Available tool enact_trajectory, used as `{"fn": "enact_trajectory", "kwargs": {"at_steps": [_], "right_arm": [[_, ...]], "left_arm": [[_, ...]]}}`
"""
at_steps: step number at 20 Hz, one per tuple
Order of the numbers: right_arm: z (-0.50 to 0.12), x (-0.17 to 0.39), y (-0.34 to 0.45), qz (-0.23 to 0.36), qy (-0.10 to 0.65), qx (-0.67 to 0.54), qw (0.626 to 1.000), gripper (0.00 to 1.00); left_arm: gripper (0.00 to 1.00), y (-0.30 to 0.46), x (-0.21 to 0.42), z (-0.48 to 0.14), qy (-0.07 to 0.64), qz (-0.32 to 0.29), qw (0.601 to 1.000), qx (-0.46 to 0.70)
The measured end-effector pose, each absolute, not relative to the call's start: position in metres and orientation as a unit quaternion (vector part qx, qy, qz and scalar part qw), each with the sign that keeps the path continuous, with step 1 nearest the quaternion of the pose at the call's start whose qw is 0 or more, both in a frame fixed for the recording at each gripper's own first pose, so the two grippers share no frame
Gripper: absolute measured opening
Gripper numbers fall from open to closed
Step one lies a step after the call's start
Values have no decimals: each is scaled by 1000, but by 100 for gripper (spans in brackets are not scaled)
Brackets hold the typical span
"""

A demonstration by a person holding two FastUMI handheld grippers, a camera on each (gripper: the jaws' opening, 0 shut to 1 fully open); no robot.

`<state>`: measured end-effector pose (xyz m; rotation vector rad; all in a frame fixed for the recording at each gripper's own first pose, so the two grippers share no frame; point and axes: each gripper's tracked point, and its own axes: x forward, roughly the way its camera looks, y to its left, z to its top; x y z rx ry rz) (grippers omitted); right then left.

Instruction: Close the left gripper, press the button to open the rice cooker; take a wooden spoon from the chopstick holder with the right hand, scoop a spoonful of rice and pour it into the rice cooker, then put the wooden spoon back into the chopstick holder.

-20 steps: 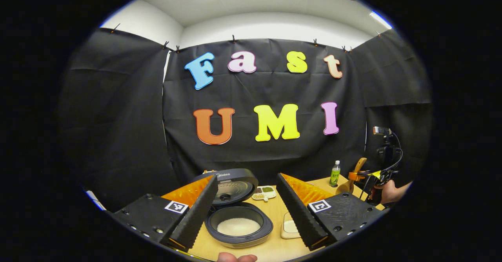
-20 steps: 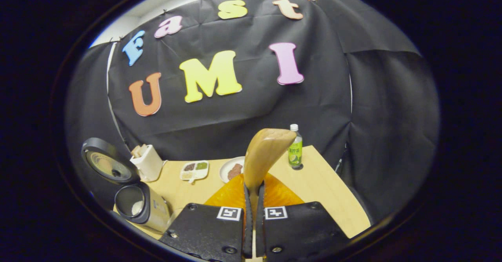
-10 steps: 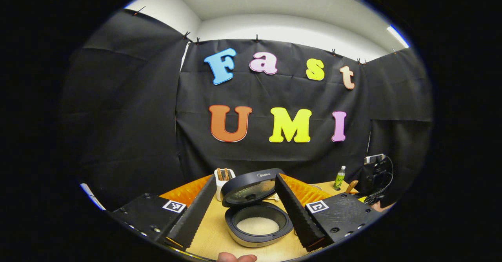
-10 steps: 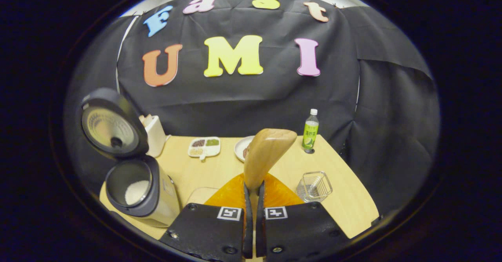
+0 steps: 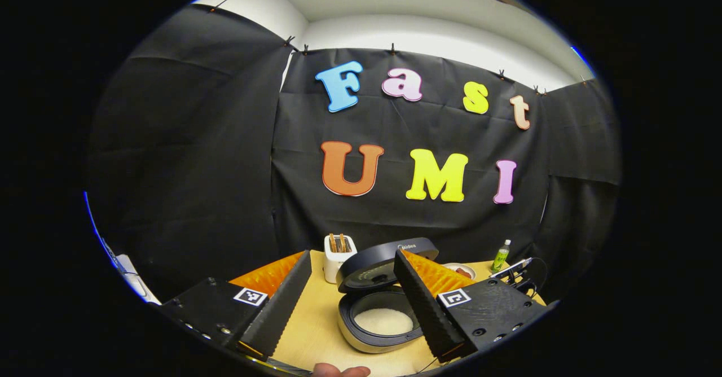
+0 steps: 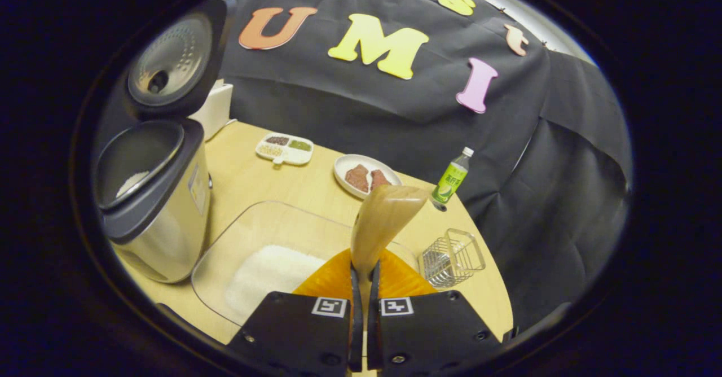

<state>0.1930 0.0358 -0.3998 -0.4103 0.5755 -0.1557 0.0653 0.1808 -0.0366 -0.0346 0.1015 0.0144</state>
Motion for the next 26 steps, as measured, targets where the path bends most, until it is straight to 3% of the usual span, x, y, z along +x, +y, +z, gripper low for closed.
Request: {"fn": "enact_trajectory", "kwargs": {"at_steps": [12, 19, 26], "right_arm": [[-413, 195, 101, 5, 308, 30, 951, 8], [-410, 190, 90, 25, 331, 219, 918, 8], [-395, 193, 33, 4, 319, 368, 873, 8]], "left_arm": [[95, 148, 67, -50, 82, 13, 997, -8], [95, 127, 60, -56, 93, 17, 995, -2], [95, 92, 63, -54, 95, 19, 995, -8]]}}
